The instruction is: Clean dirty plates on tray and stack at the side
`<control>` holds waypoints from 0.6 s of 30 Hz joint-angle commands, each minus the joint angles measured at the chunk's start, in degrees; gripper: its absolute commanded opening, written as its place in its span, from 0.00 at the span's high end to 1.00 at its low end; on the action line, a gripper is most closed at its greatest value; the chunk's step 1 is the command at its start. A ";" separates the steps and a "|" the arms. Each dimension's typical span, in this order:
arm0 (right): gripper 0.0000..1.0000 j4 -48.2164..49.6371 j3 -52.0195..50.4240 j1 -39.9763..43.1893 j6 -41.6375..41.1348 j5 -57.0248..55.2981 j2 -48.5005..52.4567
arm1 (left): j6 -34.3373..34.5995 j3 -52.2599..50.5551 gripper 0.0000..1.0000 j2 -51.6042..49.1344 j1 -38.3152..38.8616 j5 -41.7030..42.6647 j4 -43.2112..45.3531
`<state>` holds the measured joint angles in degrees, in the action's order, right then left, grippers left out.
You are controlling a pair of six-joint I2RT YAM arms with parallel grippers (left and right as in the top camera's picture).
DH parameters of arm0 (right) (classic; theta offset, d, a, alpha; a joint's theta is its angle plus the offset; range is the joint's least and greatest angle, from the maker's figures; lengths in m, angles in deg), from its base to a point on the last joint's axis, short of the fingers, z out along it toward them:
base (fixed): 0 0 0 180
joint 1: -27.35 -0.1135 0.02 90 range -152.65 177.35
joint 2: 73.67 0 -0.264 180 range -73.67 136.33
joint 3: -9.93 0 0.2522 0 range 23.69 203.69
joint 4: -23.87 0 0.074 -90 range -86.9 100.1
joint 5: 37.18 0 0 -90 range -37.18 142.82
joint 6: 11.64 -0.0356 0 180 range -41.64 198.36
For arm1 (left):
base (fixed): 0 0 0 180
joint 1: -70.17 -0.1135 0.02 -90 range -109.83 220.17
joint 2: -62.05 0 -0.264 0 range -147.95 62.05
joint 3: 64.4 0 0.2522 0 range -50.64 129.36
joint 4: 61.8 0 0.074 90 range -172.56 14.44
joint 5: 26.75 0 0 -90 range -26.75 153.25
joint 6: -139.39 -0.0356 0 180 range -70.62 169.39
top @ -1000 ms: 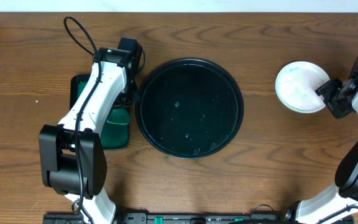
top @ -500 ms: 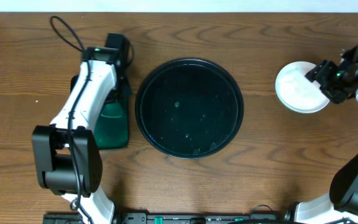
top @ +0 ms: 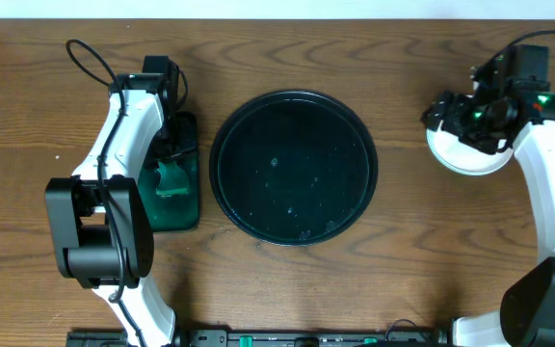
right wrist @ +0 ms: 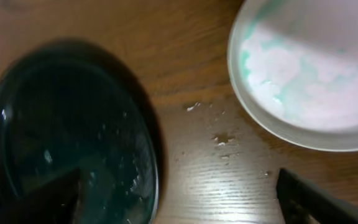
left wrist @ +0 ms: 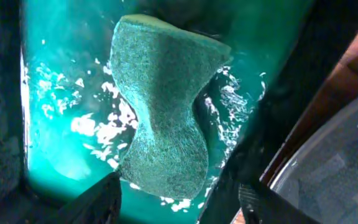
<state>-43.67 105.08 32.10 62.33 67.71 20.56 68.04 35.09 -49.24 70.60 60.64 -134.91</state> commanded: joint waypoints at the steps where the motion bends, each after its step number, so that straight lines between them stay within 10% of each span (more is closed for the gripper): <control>1: 0.01 -0.39 1.07 -2.10 3.82 -0.50 -2.51 | -1.07 -0.11 0.36 0.31 -0.31 0.72 -0.09; 18: 0.01 1.62 1.11 -12.15 15.52 -13.55 -23.56 | -6.23 3.10 0.28 35.17 5.62 0.92 -1.20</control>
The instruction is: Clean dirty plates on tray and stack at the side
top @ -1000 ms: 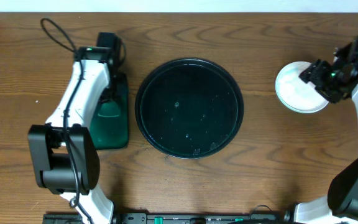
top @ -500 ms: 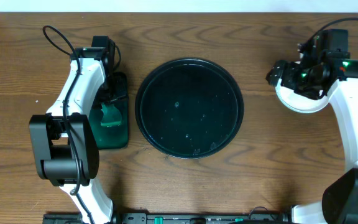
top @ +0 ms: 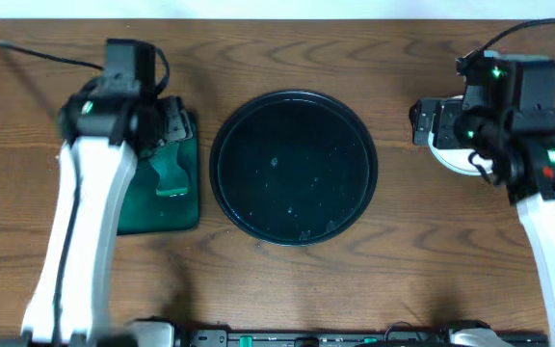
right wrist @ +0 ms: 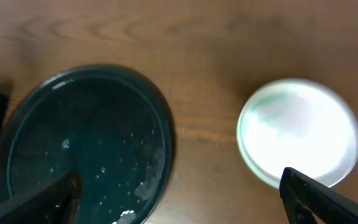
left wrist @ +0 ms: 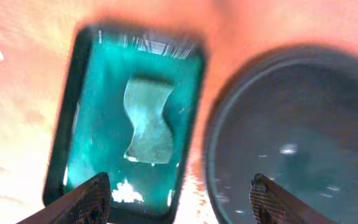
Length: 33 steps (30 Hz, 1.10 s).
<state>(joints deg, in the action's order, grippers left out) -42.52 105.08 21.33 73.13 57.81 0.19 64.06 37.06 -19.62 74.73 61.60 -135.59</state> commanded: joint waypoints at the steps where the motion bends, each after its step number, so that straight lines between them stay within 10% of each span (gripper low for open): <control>1: 0.01 0.70 1.11 -1.77 5.20 -4.15 -4.52 | -2.27 1.14 0.27 8.46 2.25 -0.04 -0.55; 16: 0.01 1.16 1.11 -2.32 8.07 -4.96 -14.69 | -0.68 1.09 0.19 46.80 7.04 -5.20 -1.92; 33: 0.01 -4.61 1.07 -2.32 8.04 -4.52 -13.53 | -0.68 0.66 0.19 50.71 7.04 -5.44 -5.95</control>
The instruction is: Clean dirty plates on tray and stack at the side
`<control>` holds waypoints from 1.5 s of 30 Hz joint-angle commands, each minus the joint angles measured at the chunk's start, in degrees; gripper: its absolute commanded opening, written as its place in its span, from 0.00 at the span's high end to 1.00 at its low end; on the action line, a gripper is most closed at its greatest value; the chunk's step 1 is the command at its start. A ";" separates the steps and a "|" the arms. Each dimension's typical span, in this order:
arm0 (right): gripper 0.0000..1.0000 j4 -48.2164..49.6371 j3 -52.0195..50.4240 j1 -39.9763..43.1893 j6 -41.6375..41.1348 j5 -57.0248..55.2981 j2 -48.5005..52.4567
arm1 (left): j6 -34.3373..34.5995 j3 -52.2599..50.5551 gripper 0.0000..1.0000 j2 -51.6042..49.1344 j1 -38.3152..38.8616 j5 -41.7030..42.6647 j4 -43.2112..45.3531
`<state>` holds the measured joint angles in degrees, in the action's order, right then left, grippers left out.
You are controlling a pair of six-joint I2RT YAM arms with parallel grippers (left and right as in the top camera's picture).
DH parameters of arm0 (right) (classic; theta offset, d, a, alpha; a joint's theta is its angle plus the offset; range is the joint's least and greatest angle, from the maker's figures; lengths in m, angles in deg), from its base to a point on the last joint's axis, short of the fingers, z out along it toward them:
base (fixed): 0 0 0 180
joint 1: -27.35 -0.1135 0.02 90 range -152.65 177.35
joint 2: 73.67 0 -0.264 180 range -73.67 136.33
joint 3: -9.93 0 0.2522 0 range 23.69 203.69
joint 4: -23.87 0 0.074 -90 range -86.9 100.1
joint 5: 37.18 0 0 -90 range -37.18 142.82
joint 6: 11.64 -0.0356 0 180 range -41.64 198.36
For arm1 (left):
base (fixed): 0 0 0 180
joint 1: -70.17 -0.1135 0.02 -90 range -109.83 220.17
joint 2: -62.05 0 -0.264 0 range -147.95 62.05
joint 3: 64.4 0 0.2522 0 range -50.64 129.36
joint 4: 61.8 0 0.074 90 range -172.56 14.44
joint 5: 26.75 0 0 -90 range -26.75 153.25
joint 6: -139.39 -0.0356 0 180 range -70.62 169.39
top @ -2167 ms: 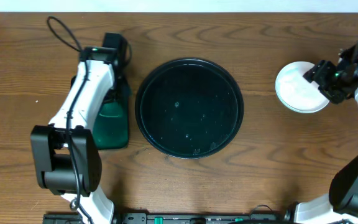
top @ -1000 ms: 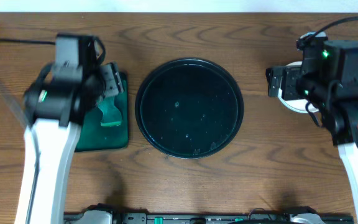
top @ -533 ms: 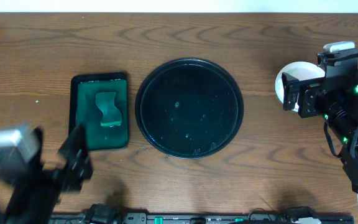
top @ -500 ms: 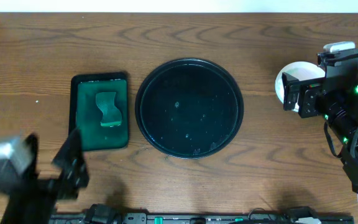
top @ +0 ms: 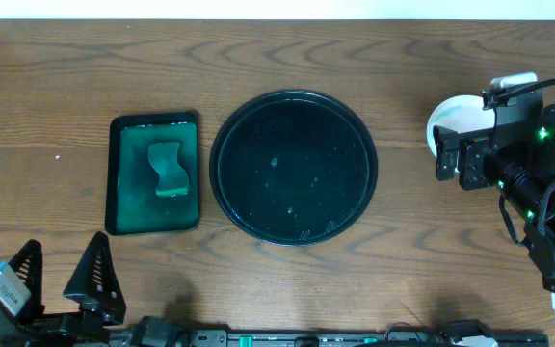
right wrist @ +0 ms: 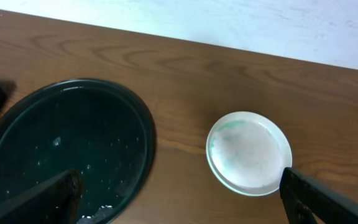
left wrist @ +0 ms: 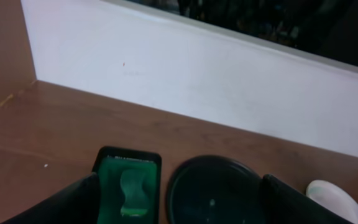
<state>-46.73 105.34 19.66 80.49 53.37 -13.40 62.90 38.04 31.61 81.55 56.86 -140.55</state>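
Observation:
The round dark tray [top: 293, 167] lies mid-table, holding only droplets and specks. A white plate [right wrist: 248, 154] with faint green smears rests on the wood to its right; in the overhead view the plate [top: 451, 118] is partly covered by my right arm. A green sponge [top: 167, 169] lies in the green dish [top: 123, 173] left of the tray. My left gripper [top: 63, 280] is open at the near left edge, far from everything. My right gripper [right wrist: 179, 208] is open and empty, high above the table in front of the plate.
A white wall [left wrist: 197, 93] runs along the table's far side. Bare brown wood [top: 287, 289] surrounds the tray, dish and plate. From the left wrist view the dish [left wrist: 107, 186], the tray [left wrist: 219, 190] and the plate [left wrist: 333, 199] appear small and distant.
My left arm has left the spot over the sponge dish and now sits at the near left table edge. My right gripper is higher and farther from the plate. Both stay open.
At first my left gripper was open low over the sponge in its dish, and my right was open close beside the white plate. Then both were higher above them. Now both arms are withdrawn, with the sponge in the dish and the plate on the table.

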 commanded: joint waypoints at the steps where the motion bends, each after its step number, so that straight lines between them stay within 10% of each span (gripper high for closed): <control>1: 0.01 -0.52 0.81 -0.66 0.68 -0.09 0.07 | 0.48 -0.33 0.19 -0.52 0.22 -0.68 -2.27; 45: 0.01 -9.03 0.81 -0.66 0.70 -0.09 0.07 | 0.48 -0.33 0.19 -0.52 0.22 -0.50 -18.97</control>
